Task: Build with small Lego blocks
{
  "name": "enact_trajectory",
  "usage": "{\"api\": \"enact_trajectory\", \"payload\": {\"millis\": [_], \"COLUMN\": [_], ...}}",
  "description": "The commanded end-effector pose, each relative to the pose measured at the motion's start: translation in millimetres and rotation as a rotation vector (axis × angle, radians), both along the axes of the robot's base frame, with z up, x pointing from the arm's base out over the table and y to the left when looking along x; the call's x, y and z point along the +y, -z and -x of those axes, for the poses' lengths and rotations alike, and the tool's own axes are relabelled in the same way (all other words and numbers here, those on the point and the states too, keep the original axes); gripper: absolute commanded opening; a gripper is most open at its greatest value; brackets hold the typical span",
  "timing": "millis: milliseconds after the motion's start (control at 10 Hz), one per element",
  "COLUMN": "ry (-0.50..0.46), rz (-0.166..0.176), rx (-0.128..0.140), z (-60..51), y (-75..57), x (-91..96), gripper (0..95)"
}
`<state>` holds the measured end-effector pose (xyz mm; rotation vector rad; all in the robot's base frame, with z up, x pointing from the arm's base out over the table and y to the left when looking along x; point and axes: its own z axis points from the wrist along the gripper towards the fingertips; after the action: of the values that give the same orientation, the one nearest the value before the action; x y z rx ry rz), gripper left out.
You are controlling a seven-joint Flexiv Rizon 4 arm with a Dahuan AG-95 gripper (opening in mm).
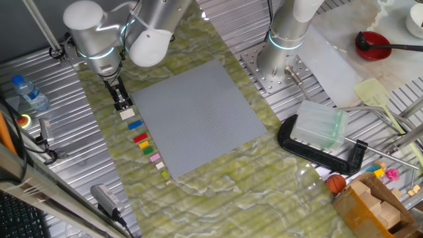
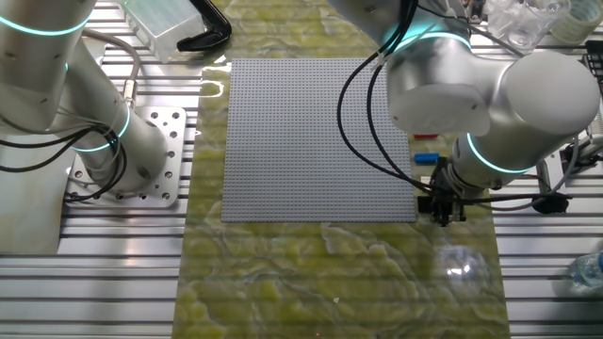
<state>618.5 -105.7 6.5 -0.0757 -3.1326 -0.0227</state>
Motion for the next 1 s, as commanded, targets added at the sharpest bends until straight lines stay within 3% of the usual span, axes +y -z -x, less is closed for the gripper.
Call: {"api": "enact_trajectory", "payload": {"millis": [100,500,600,1000], "ry": [0.001,0.005,0.006,0.007], "rz": [0.003,0.001,0.001,-0.003], "rx": [0.0,0.0,0.0,-0.009], "z": [0.2,0.4,0.5,1.6], "y": [1.0,-0.4,-0.5,-5.9], "x": [0.4,0.4,0.4,-0.9], "gripper": [19.0,19.0,0.0,0.0]}}
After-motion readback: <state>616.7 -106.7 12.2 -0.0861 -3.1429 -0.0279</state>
